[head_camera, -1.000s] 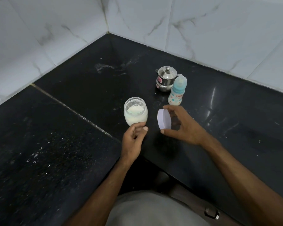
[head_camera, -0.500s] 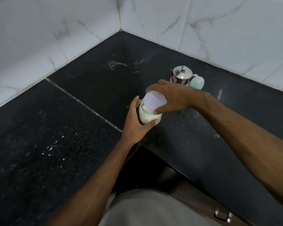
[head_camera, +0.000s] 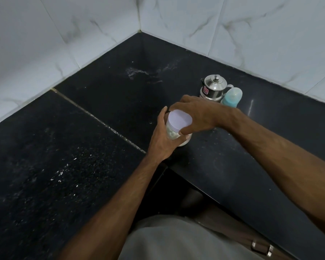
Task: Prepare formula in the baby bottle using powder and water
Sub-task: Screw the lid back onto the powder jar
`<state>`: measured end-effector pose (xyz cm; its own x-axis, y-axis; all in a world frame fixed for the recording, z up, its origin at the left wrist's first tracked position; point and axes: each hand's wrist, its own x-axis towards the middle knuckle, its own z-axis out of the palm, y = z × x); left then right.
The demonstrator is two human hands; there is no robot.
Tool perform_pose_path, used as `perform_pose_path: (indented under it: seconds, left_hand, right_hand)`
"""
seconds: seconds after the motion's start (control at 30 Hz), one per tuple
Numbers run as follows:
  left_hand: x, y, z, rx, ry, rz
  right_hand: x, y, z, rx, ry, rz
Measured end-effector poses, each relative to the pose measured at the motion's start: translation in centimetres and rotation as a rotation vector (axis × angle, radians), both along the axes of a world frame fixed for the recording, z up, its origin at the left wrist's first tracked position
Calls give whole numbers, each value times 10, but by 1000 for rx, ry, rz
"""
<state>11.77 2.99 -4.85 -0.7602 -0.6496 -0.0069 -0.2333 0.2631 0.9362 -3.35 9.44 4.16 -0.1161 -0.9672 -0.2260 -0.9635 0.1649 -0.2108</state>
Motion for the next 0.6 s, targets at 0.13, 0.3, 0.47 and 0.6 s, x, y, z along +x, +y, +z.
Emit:
perform_pose_path:
  seconds: [0.13,0.3,0.47,0.6]
  left_hand:
    - [0,-1,0,13,-8,-9]
    - [0,-1,0,18,-15,-8]
    - [-1,-1,-1,20,-21,-3]
    - [-2,-1,-2,16,-29,2]
  right_hand:
    - [2,-3,0,5,45,-14]
    - [4,-3,0,15,83,-46]
    - [7,0,0,-14,88,-34]
    - [7,0,1,-7,24,-16]
